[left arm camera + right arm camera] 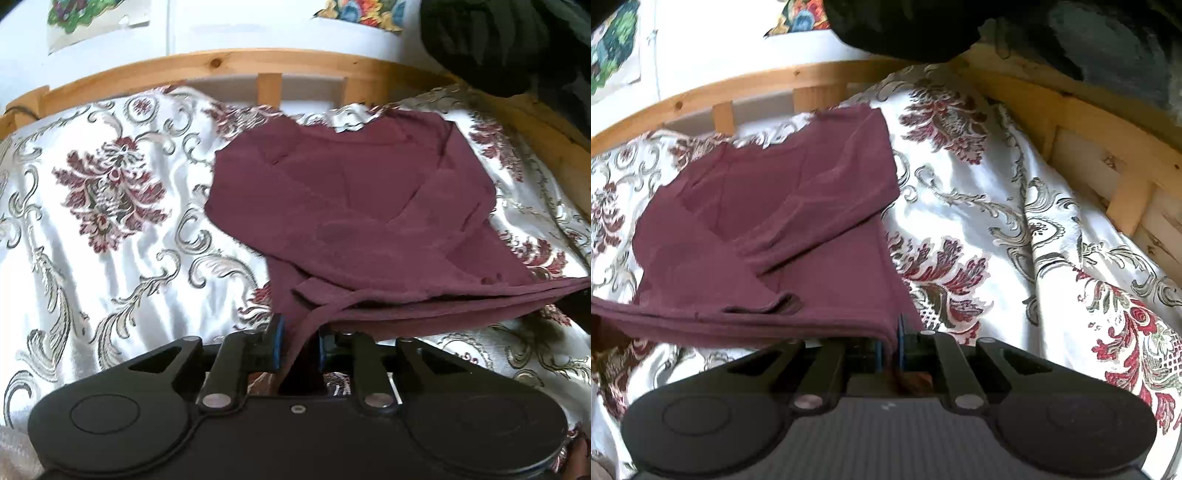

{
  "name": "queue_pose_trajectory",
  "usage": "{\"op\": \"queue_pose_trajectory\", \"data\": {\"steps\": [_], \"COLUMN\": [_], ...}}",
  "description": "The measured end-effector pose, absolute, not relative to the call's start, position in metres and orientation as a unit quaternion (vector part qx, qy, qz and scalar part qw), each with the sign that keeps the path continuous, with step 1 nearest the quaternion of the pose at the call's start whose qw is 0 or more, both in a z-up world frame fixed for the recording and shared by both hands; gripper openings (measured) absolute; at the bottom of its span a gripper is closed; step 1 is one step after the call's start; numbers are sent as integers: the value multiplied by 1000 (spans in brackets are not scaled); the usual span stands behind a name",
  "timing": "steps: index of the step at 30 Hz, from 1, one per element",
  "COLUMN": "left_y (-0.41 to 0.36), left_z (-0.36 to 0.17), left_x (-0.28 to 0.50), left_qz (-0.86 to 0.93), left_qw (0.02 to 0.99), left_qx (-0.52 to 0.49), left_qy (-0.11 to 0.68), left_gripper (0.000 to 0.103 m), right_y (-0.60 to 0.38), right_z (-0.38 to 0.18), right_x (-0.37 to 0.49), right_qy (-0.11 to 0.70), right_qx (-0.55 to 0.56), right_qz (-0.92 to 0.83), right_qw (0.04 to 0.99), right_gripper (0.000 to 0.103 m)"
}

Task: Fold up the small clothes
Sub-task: 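Lift the held hem with both grippers and fold it over toward the collar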

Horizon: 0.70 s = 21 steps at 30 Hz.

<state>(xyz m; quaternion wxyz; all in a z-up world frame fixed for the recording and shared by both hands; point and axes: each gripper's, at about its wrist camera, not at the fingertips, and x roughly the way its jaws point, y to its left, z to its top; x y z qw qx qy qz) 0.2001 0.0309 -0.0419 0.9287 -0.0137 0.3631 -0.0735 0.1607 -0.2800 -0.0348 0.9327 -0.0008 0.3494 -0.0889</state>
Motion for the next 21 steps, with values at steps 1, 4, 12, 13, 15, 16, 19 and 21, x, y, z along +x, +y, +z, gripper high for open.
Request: {"op": "queue_pose_trajectory", "data": {"steps": [1,4,12,13,15,16,19,21], "left_y": [32,36,36,35,36,36,37,37], "left_z": [-42,-44,-43,-44,-44,-43,-43,-42], "left_x": [201,204,203,202,202,202,201,199], "left_qz": [-68,-58,-66,-67,-69,-69,-71,-74], "left_qw": [928,924,924,925,925,925,927,929], "left_qx": [-15,-24,-25,-26,-26,-26,-28,-31], "left_qy": [367,378,375,374,372,372,367,361], "left_gripper": [30,31,22,21,20,20,17,16], "right_y": [-282,-284,-284,-284,-284,-283,-281,-280], "right_z": [-35,-36,-37,-37,-37,-37,-37,-36], "right_x": [161,160,158,158,158,158,156,155], "right_qy": [349,350,348,348,347,346,336,331], "right_qx": [3,12,15,15,15,14,5,6], "right_qz": [-92,-95,-94,-94,-94,-94,-99,-98], "right_qw": [933,932,933,933,933,933,936,938], "right_gripper": [9,9,9,9,9,9,9,9]}}
